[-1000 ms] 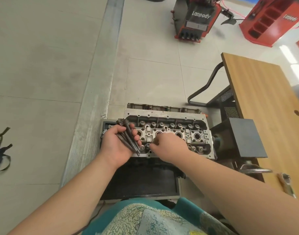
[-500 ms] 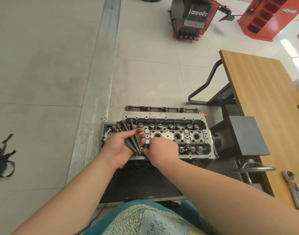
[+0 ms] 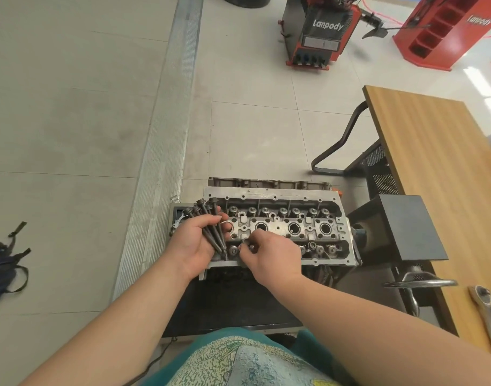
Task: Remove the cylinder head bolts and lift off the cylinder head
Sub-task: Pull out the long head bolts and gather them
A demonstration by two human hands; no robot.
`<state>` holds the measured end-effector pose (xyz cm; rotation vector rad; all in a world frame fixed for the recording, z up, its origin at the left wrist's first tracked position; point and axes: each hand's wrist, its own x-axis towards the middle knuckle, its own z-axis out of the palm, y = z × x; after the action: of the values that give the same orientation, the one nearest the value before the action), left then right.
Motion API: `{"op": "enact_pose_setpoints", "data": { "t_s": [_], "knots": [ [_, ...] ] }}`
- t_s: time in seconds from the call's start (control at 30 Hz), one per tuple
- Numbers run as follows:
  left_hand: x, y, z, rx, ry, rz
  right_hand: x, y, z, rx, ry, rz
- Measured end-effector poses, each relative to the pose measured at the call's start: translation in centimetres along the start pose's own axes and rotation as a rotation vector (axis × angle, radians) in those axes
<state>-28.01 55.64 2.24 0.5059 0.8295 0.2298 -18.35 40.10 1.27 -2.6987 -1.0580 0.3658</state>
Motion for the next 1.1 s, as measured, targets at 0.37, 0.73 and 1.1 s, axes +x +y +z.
{"op": "enact_pose_setpoints", "data": {
  "t_s": [0.37,0.73,1.1],
  "knots": [
    [0.2,0.1,1.8,0.124,-0.088,-0.017,1.9,-1.1,-5.6,0.572,0.000,0.018],
    [-0.6,-1.6,4.2,0.127,-0.348,-0.203,2.9,0.1,-6.3,0.658,0.066,0.017],
    [3.1,-1.0,2.1,-0.098,-0.111,-0.212,0.3,10.2,-4.1,0.000,-0.112,0.175]
  ]
}}
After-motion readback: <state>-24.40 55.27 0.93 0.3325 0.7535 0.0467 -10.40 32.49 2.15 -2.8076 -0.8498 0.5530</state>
